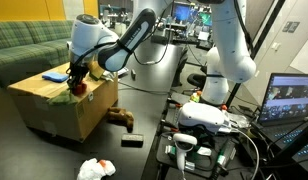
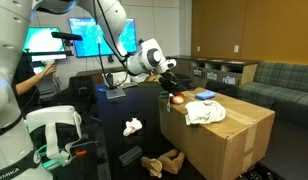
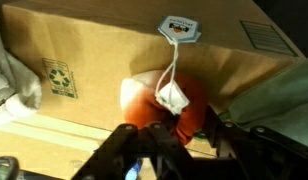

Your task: Put the objects on the table on the box and the objects on the box on the table

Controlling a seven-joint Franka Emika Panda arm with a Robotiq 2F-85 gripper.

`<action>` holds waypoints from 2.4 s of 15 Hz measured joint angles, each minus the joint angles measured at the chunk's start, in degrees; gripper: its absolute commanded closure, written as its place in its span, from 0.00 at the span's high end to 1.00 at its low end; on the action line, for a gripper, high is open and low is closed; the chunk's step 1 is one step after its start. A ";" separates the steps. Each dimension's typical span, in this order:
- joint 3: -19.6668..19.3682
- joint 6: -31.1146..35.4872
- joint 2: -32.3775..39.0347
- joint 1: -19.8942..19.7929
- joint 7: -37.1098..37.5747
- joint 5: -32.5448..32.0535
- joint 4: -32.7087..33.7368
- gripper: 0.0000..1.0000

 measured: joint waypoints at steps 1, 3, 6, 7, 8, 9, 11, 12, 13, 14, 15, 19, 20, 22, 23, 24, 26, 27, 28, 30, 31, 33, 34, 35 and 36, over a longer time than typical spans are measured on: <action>-0.41 0.00 0.30 0.32 0.35 -0.32 0.29 0.00; -1.04 0.00 0.79 0.83 0.99 -1.00 0.76 0.02; -2.03 -0.03 1.08 1.77 1.86 -1.88 1.10 0.03; -2.48 -0.03 1.07 2.18 2.22 -2.37 1.12 0.03; -2.96 -0.06 1.02 2.60 2.69 -3.14 1.12 0.03; -3.51 -0.11 0.95 3.04 3.30 -4.15 1.11 0.03; -4.70 -0.54 0.57 3.87 4.98 -6.73 0.80 0.03; -5.16 -1.08 0.20 4.11 5.98 -8.28 0.49 0.03; -5.52 -1.71 -0.32 4.23 7.21 -10.06 -0.01 0.03; -5.71 -2.49 -0.94 4.23 8.52 -11.80 -0.66 0.03; -5.78 -3.45 -1.71 4.15 9.75 -13.50 -1.51 0.03; -2.38 -8.08 -6.69 1.08 9.61 -14.79 -6.95 0.03; -0.72 -8.95 -8.50 -0.32 8.64 -14.44 -8.78 0.03; 3.07 -10.52 -12.66 -3.37 4.91 -11.84 -12.87 0.03; 4.94 -11.49 -14.83 -4.74 2.47 -9.69 -14.97 0.03; 6.57 -12.46 -16.85 -5.79 0.28 -7.52 -16.89 0.03; 9.46 -14.56 -20.28 -7.09 -2.93 -3.65 -20.35 0.03; 10.73 -15.34 -21.45 -7.38 -3.75 -2.20 -21.83 0.03; 11.87 -15.93 -22.08 -7.49 -3.85 -1.25 -22.99 0.03; 14.06 -16.23 -22.04 -7.51 -3.28 -0.60 -24.77 0.03; 15.21 -16.24 -21.49 -7.49 -2.63 -0.60 -25.40 0.03; 17.17 -16.16 -19.60 -7.22 -0.87 -0.66 -26.05 0.03; 17.86 -16.01 -18.27 -6.85 0.56 -0.83 -26.05 0.03; 18.41 -15.73 -16.73 -6.33 2.08 -0.94 -25.95 0.03; 18.74 -15.36 -15.03 -5.59 3.58 -0.99 -25.69 0.03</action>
